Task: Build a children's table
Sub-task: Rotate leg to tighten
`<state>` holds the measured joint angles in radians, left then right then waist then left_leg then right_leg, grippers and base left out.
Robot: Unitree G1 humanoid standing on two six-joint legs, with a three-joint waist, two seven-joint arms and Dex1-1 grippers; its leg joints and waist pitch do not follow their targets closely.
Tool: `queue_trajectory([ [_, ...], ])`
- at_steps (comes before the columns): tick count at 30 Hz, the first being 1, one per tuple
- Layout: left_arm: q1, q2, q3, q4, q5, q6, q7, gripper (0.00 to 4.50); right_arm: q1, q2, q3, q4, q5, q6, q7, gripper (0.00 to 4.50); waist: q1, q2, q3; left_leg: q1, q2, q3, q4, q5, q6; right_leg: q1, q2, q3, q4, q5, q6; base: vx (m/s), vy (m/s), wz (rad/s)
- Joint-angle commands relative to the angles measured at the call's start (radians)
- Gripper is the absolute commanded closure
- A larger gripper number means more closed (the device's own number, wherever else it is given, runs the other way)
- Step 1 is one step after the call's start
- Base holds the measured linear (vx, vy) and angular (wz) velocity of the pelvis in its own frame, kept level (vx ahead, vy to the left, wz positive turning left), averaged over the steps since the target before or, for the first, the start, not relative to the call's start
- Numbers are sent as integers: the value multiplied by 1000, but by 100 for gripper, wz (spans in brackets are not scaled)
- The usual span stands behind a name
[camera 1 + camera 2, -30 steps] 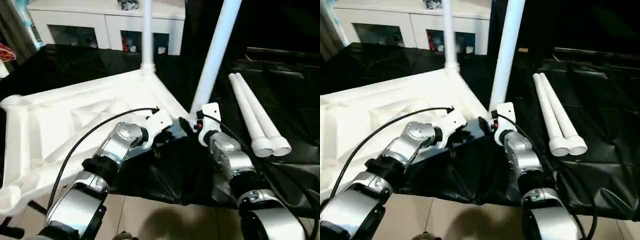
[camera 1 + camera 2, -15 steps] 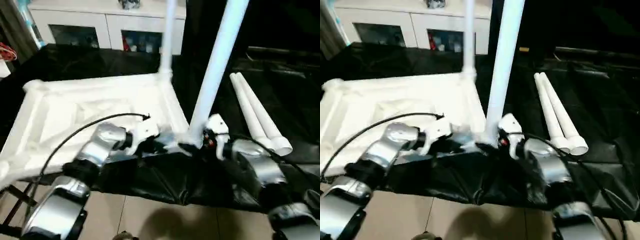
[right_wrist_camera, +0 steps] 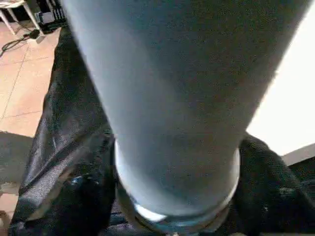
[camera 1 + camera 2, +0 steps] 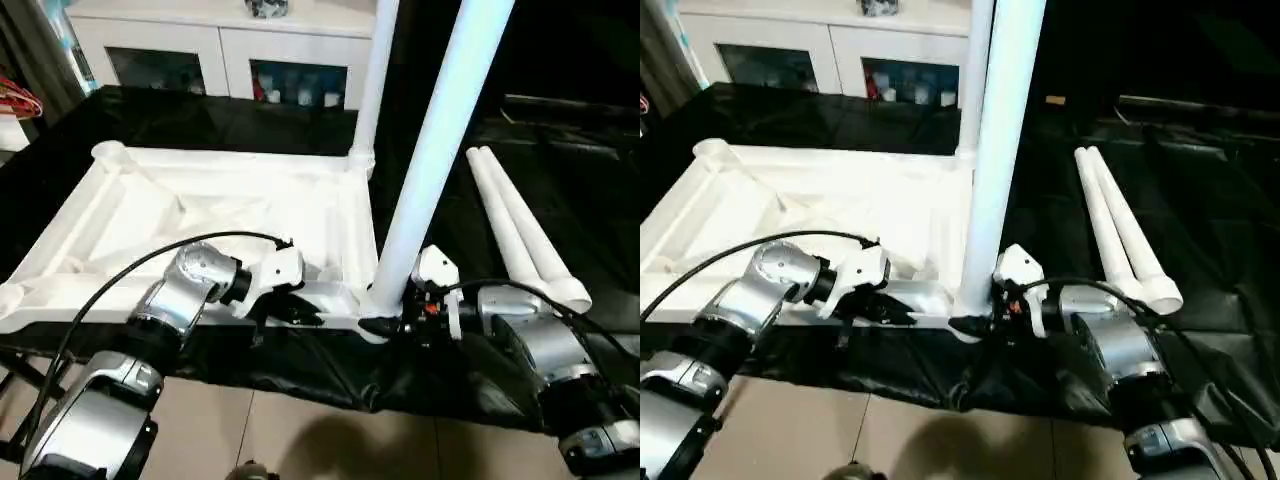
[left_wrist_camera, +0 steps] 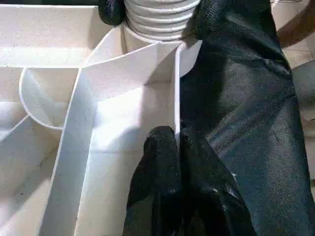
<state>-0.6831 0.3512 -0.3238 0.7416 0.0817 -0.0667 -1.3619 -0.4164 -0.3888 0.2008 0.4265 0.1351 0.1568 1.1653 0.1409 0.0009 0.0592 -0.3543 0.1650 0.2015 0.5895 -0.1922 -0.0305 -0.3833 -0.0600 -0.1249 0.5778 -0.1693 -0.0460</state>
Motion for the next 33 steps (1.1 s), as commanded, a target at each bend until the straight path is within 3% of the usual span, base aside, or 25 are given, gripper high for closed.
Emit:
queue_trajectory([
  [1, -21, -18, -17, 2, -10, -2, -3, 450, 16, 18, 35, -45, 15, 17, 28, 168, -1, -1, -69, 15, 94, -43, -69, -178, 54, 44, -131, 79, -75, -329, -136, 0, 0, 0],
  [6, -20, -41, -1, 2, -24, 16, 18, 450, 24, 44, 21, -43, 21, 20, -10, 173, -1, -2, -69, 14, 94, -44, -69, -179, 50, 44, -131, 79, -76, -338, -132, 0, 0, 0],
  [8, -33, -72, 16, 24, -21, 33, 80, 450, 8, 89, -16, 6, 15, 10, -115, 174, -3, -2, -66, 14, 93, -43, -69, -181, 48, 42, -131, 79, -80, -351, -129, 0, 0, 0],
  [11, -66, -119, 31, 70, 5, 56, 207, 450, -36, 158, -73, 116, -21, -14, -325, 175, -13, -4, -63, 21, 90, -48, -72, -216, 17, 35, -134, 76, -89, -422, -123, 0, 0, 0],
  [12, -83, -148, 38, 91, 12, 73, 265, 450, -63, 192, -101, 180, -42, -25, -448, 175, -21, -5, -63, 19, 87, -52, -73, -225, 4, 42, -137, 72, -95, -474, -103, 0, 0, 0],
  [13, -88, -157, 39, 96, 14, 81, 282, 450, -70, 202, -108, 194, -44, -25, -475, 175, -25, -4, -62, 21, 88, -52, -73, -227, 1, 39, -136, 72, -97, -476, -102, 0, 0, 0],
  [19, -124, -265, 53, 128, 35, 151, 466, 450, -134, 326, -156, 320, -75, -9, -771, 175, -33, -1, -70, 16, 86, -46, -69, -162, 27, 43, -132, 81, -78, -315, -141, 0, 0, 0],
  [23, -125, -299, 56, 137, 38, 158, 503, 450, -156, 371, -160, 361, -90, -43, -822, 175, -34, 1, -70, 17, 89, -46, -70, -167, 29, 43, -134, 82, -76, -288, -155, 0, 0, 0],
  [25, -113, -313, 45, 131, 45, 148, 519, 450, -174, 398, -164, 392, -85, -83, -833, 120, -36, 1, -67, 18, 88, -46, -71, -191, 28, 43, -135, 82, -81, -315, -149, 0, 0, 0],
  [27, -106, -313, 42, 124, 42, 147, 515, 450, -178, 401, -171, 395, -75, -87, -824, 103, -36, 1, -66, 20, 87, -45, -72, -208, 27, 42, -135, 82, -86, -347, -142, 0, 0, 0],
  [30, -83, -300, 38, 93, 34, 140, 472, 450, -180, 382, -173, 389, -74, -95, -789, 78, -36, 0, -67, 18, 90, -47, -73, -203, 30, 44, -134, 83, -83, -337, -137, 0, 0, 0],
  [33, -52, -269, 33, 53, 18, 107, 392, 450, -168, 331, -154, 365, -84, -112, -719, 67, -35, -1, -70, 14, 90, -45, -71, -176, 43, 48, -136, 84, -74, -286, -153, 0, 0, 0],
])
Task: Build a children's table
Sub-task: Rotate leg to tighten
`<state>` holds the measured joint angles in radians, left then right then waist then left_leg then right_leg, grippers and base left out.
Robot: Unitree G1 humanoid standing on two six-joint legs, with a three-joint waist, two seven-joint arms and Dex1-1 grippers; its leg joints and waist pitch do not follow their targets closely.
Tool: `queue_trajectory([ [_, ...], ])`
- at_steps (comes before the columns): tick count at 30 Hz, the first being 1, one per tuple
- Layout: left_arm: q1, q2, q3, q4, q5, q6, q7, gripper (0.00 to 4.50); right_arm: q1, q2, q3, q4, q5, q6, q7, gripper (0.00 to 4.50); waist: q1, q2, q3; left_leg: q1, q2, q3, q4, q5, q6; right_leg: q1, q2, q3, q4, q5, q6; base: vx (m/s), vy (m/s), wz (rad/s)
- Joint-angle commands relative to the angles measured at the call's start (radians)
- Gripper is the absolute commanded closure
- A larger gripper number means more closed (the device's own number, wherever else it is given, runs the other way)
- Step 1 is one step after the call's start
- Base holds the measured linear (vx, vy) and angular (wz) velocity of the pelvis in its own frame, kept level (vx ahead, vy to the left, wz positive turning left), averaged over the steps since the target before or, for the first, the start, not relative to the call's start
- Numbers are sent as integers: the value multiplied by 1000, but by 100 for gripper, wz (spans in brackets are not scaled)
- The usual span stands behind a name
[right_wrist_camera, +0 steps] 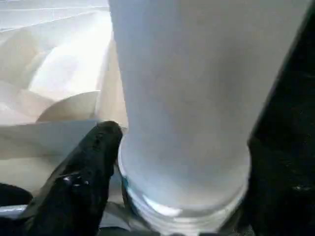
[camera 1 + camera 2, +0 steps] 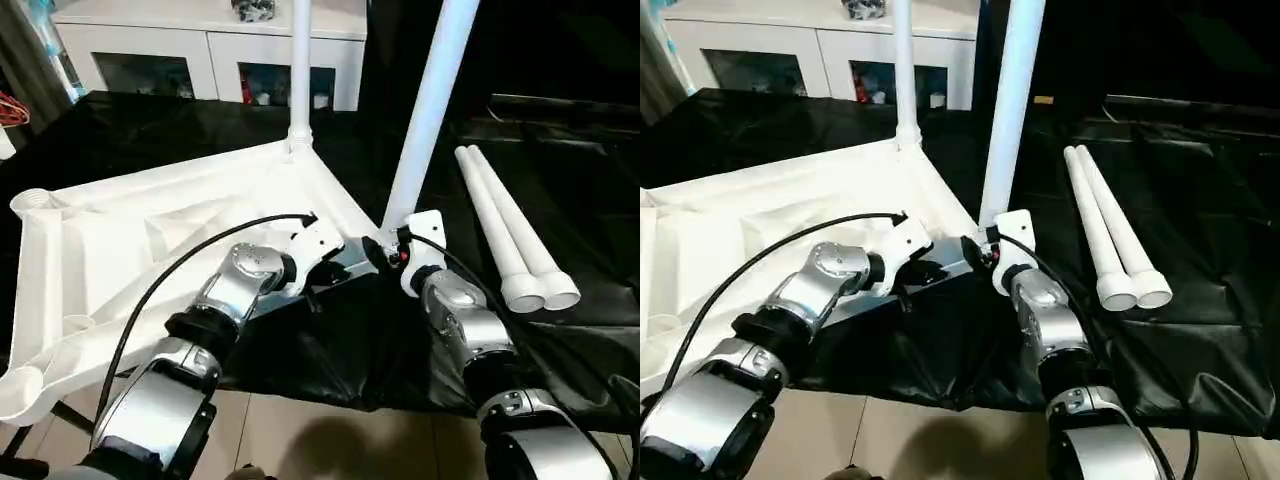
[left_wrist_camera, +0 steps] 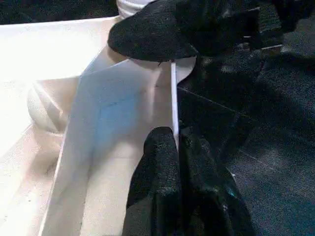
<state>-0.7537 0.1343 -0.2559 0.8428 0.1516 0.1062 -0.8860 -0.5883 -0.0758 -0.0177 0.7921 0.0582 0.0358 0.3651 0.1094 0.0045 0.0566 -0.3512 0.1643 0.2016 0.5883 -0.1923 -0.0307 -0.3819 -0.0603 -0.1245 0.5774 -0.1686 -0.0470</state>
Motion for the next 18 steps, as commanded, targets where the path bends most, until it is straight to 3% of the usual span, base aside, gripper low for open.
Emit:
queue_trajectory([
  [1, 24, -46, -36, -56, -56, -75, -100, 450, 5, 9, 68, -2, -8, 2, 101, 67, -2, -4, -67, 11, 90, -42, -68, -162, 54, 45, -133, 84, -73, -269, -157, 0, 0, 0],
  [4, 47, -13, -45, -89, -70, -87, -171, 450, 19, -34, 90, -24, -9, -17, 206, 67, -1, -5, -67, 7, 88, -44, -67, -159, 65, 50, -134, 81, -71, -284, -154, 0, 0, 0],
  [7, 63, 26, -57, -107, -73, -97, -231, 450, 46, -83, 124, -76, -3, -23, 335, 67, 2, -4, -65, 7, 90, -40, -67, -163, 78, 45, -129, 80, -75, -316, -137, 0, 0, 0],
  [12, 86, 106, -60, -147, -87, -119, -360, 450, 118, -200, 201, -221, 47, 16, 634, 67, 8, -6, -63, 6, 91, -41, -67, -178, 84, 47, -129, 79, -78, -356, -120, 0, 0, 0],
  [14, 90, 118, -61, -153, -88, -121, -381, 450, 128, -217, 211, -241, 55, 21, 672, 67, 10, -6, -63, 8, 93, -41, -68, -179, 89, 43, -128, 79, -79, -361, -115, 0, 0, 0],
  [15, 92, 123, -61, -158, -88, -120, -390, 450, 133, -224, 216, -251, 58, 24, 689, 67, 8, -14, -62, 7, 92, -40, -69, -178, 86, 42, -127, 78, -80, -370, -116, 0, 0, 0],
  [17, 97, 156, -65, -168, -93, -126, -440, 450, 166, -265, 241, -317, 81, 48, 779, 67, 11, -9, -61, 10, 92, -42, -68, -184, 78, 40, -129, 78, -84, -399, -113, 0, 0, 0],
  [18, 97, 160, -65, -169, -93, -126, -444, 450, 169, -268, 243, -324, 83, 50, 786, 67, 13, -14, -61, 10, 91, -41, -68, -184, 79, 42, -128, 77, -85, -403, -107, 0, 0, 0],
])
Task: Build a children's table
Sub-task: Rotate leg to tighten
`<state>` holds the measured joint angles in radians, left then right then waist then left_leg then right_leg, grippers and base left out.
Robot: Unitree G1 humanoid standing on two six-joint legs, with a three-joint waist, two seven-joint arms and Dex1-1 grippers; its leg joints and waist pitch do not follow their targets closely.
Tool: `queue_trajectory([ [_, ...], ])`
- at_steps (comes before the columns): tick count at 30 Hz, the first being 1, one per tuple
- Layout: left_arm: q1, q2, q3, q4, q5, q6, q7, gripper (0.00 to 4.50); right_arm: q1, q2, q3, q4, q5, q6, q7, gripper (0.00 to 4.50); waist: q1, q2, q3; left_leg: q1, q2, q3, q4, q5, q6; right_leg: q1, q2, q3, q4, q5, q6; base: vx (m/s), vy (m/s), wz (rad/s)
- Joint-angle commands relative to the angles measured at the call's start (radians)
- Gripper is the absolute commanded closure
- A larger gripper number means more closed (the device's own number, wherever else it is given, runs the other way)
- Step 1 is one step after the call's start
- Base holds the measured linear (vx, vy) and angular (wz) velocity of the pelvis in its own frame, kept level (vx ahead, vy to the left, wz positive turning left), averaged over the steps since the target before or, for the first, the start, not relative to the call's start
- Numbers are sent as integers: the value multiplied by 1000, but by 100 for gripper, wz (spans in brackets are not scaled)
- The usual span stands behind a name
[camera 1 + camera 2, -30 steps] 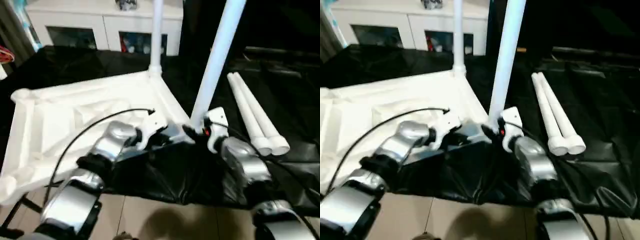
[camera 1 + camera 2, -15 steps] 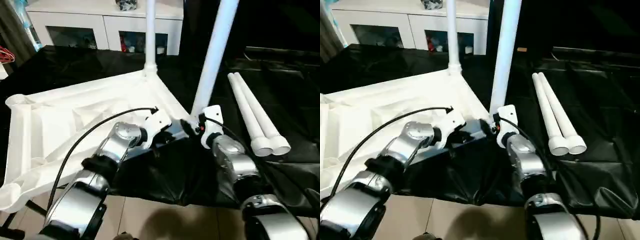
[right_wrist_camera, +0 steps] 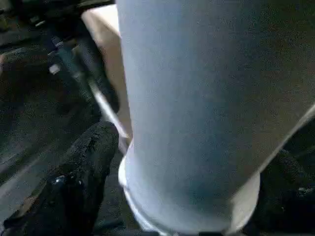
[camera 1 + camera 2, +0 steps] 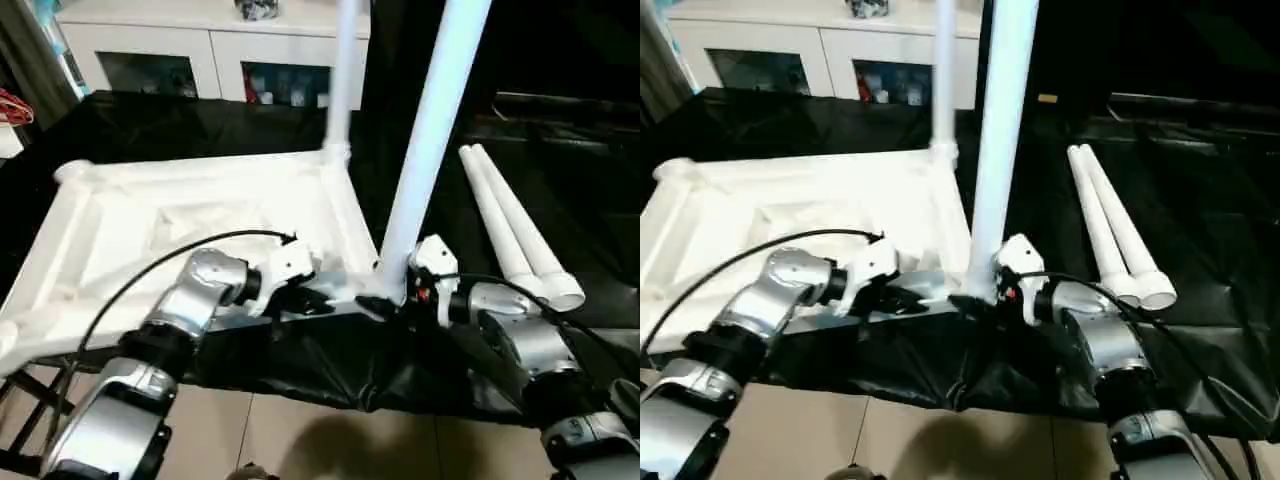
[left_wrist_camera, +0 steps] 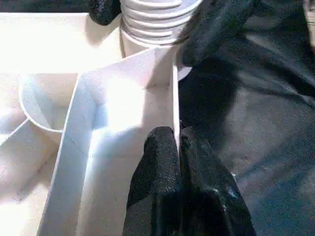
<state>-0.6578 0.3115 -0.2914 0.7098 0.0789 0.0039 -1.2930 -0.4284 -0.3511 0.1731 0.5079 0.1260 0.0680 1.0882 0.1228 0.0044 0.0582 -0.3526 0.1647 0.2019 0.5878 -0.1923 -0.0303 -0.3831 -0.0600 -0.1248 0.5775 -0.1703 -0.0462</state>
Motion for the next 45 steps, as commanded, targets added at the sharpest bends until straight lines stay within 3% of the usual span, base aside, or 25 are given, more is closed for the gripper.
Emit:
queue_trajectory([
  [1, 2, -9, -30, -38, -22, -25, -51, 450, 18, -2, 59, -57, 20, 24, 83, 67, 4, -10, -64, 11, 94, -42, -69, -177, 82, 40, -128, 79, -82, -386, -107, 0, 0, 0],
  [10, -1, 22, -28, -33, -26, -34, -95, 450, 61, -28, 101, -150, 25, 85, 147, 132, 16, -11, -64, 14, 92, -43, -69, -176, 64, 39, -130, 79, -85, -407, -98, 0, 0, 0],
  [17, -12, -2, -13, -14, -25, -25, -42, 450, 62, 1, 80, -148, 38, 113, 104, 164, 16, -11, -64, 13, 92, -43, -69, -176, 60, 40, -130, 78, -84, -390, -105, 0, 0, 0],
  [22, -42, -67, 17, 17, -16, 28, 94, 450, 26, 105, 17, -47, -1, 93, -139, 169, 4, -14, -60, 17, 89, -48, -72, -208, 29, 36, -134, 75, -95, -470, -89, 0, 0, 0],
  [27, -74, -142, 26, 54, 7, 67, 240, 450, -42, 204, -42, 97, -48, 70, -417, 171, -19, -14, -61, 21, 86, -50, -71, -223, 16, 34, -134, 75, -97, -468, -99, 0, 0, 0],
  [34, -112, -238, 35, 96, 33, 97, 413, 450, -115, 304, -79, 212, -68, 86, -620, 172, -24, -14, -67, 14, 87, -45, -69, -163, 39, 41, -131, 80, -81, -342, -132, 0, 0, 0],
  [35, -113, -248, 34, 97, 33, 98, 422, 450, -122, 315, -81, 225, -71, 79, -628, 116, -24, -13, -67, 14, 87, -45, -69, -163, 39, 40, -131, 81, -81, -341, -134, 0, 0, 0],
  [36, -113, -251, 34, 98, 34, 98, 425, 450, -125, 319, -82, 229, -72, 77, -631, 102, -23, -13, -67, 15, 86, -44, -68, -164, 39, 41, -133, 81, -81, -339, -135, 0, 0, 0],
  [42, -93, -242, 10, 80, 45, 55, 382, 450, -140, 329, -101, 243, -51, 61, -598, 49, -22, -13, -65, 14, 87, -45, -70, -182, 46, 43, -134, 82, -84, -358, -124, 0, 0, 0],
  [43, -85, -232, 6, 72, 42, 49, 363, 450, -138, 318, -91, 241, -61, 45, -586, 40, -21, -6, -66, 14, 88, -46, -70, -181, 44, 42, -135, 82, -83, -355, -124, 0, 0, 0],
  [45, -70, -207, -1, 55, 35, 33, 315, 450, -130, 290, -74, 226, -69, 21, -540, 40, -22, -10, -67, 13, 89, -46, -71, -177, 44, 43, -133, 83, -80, -331, -130, 0, 0, 0],
])
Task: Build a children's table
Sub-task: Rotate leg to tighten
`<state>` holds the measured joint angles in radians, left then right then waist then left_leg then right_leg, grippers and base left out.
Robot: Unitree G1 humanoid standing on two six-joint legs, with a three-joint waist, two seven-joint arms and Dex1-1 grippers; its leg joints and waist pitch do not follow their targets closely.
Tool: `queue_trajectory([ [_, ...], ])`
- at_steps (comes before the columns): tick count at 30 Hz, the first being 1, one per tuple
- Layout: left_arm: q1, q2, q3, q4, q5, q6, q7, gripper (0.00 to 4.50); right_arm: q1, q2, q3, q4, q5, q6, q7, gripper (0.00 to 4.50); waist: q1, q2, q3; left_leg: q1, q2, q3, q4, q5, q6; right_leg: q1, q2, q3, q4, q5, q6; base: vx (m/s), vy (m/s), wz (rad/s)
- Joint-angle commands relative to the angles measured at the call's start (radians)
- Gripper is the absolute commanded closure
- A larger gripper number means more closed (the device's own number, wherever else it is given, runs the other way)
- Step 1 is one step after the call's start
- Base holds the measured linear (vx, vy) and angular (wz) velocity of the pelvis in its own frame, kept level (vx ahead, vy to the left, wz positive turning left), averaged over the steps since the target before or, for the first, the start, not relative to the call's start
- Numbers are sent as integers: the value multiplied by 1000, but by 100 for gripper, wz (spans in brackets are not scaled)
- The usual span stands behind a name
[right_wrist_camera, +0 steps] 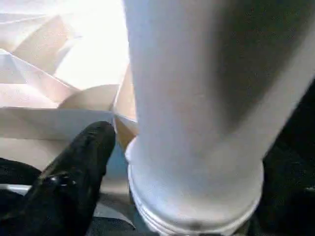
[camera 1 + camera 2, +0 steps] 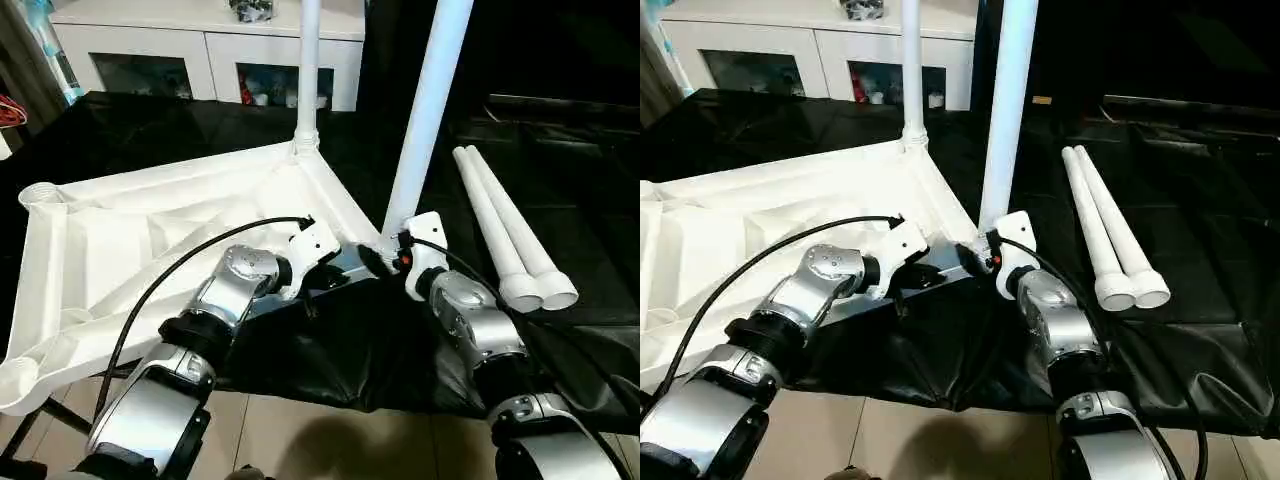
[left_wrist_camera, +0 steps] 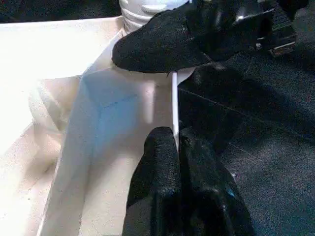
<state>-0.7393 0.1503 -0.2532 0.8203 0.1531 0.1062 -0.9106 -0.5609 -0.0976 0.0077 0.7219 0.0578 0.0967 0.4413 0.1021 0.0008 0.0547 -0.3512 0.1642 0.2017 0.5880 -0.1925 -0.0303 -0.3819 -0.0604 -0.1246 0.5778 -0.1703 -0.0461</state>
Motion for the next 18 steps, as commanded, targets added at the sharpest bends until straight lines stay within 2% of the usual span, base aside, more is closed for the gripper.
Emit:
queue_trajectory([
  [1, 12, -46, -39, -55, -39, -69, -68, 450, 3, 37, 92, 12, -1, -8, 107, 40, -1, -7, -64, 10, 90, -46, -70, -173, 46, 44, -134, 82, -79, -322, -133, 0, 0, 0],
  [2, 22, -28, -44, -67, -45, -82, -105, 450, 11, 15, 100, -4, 2, -18, 149, 40, -2, -7, -65, 9, 90, -45, -70, -166, 52, 44, -134, 83, -76, -301, -140, 0, 0, 0],
  [3, 30, -14, -46, -75, -51, -87, -135, 450, 19, -4, 106, -21, 10, -21, 195, 40, 0, -2, -66, 9, 89, -44, -68, -159, 57, 45, -134, 83, -74, -282, -146, 0, 0, 0],
  [5, 37, 5, -50, -83, -52, -97, -169, 450, 30, -30, 116, -44, 14, -33, 257, 40, -1, -4, -65, 7, 91, -43, -69, -156, 65, 46, -130, 83, -70, -262, -153, 0, 0, 0],
  [7, 40, 17, -52, -87, -53, -103, -188, 450, 37, -45, 123, -58, 16, -40, 295, 40, 2, -4, -63, 6, 90, -42, -68, -165, 71, 48, -130, 81, -73, -285, -148, 0, 0, 0],
  [11, 47, 74, -55, -93, -66, -127, -278, 450, 80, -139, 155, -147, 56, -23, 502, 40, 8, -3, -64, 7, 94, -42, -68, -170, 79, 46, -128, 79, -72, -296, -141, 0, 0, 0],
  [13, 49, 92, -55, -97, -70, -133, -312, 450, 96, -172, 168, -178, 67, -17, 572, 40, 12, -6, -63, 8, 93, -40, -67, -176, 79, 46, -129, 80, -75, -311, -140, 0, 0, 0],
  [15, 51, 115, -54, -104, -75, -136, -357, 450, 119, -211, 184, -223, 83, -4, 656, 75, 18, -6, -63, 8, 93, -41, -66, -172, 79, 45, -129, 79, -76, -324, -136, 0, 0, 0],
  [18, 54, 139, -56, -107, -76, -147, -401, 450, 145, -245, 189, -282, 113, 28, 728, 80, 25, -6, -64, 8, 96, -43, -68, -163, 84, 45, -128, 80, -74, -319, -128, 0, 0, 0],
])
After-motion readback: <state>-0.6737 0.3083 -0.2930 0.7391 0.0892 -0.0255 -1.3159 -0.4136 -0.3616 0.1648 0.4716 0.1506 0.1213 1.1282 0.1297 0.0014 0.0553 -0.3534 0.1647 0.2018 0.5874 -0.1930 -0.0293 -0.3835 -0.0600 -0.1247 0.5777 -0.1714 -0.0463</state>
